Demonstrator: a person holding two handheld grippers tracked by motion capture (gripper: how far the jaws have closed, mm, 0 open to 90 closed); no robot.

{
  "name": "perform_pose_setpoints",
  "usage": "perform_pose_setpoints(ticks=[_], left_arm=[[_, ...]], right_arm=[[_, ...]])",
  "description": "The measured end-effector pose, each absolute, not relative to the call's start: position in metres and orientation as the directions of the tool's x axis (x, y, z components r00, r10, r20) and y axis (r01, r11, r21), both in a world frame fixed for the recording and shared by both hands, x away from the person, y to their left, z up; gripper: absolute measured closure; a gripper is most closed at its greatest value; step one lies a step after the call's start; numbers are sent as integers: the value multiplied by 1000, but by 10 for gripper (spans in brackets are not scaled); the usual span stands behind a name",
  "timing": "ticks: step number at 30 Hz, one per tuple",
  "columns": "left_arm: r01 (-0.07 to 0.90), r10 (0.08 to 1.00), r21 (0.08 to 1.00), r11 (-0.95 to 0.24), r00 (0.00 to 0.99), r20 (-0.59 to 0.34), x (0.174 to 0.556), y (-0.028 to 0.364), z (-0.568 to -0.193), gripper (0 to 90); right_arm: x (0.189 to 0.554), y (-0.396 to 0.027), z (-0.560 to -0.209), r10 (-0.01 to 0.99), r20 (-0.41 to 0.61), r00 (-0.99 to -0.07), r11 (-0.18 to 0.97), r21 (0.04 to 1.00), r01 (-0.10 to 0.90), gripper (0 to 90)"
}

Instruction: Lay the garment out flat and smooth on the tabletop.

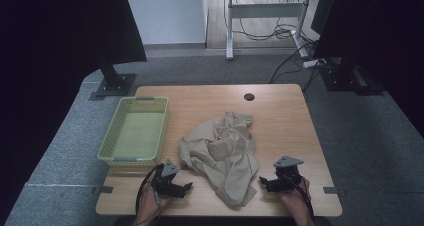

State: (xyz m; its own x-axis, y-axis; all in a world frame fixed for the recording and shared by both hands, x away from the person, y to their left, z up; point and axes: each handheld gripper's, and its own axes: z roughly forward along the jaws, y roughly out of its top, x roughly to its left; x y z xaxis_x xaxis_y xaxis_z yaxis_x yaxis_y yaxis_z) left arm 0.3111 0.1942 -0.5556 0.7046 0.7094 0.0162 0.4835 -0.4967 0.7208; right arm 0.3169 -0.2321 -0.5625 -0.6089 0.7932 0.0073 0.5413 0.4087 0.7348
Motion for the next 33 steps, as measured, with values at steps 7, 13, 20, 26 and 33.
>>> perform_pose_setpoints(ticks=[7, 13, 20, 26, 33], left_arm=[[495, 728, 723, -483, 686, 16, 311, 195, -555, 75], [500, 738, 735, -458, 675, 0, 314, 197, -550, 84], [464, 731, 768, -441, 682, 8, 323, 187, -523, 84], [442, 733, 789, -427, 680, 16, 342, 172, -502, 86], [457, 762, 765, -454, 644, 68, 369, 157, -513, 86]], right_arm=[[317, -232, -562, 793, 8, -609, 409, 734, 542, 69], [316, -232, -562, 790, 8, -613, 411, 735, 540, 69], [314, -234, -559, 789, 53, -613, 378, 744, 551, 68], [301, -224, -540, 767, 72, -637, 357, 777, 519, 50], [288, -199, -545, 732, 91, -675, 383, 764, 520, 31]])
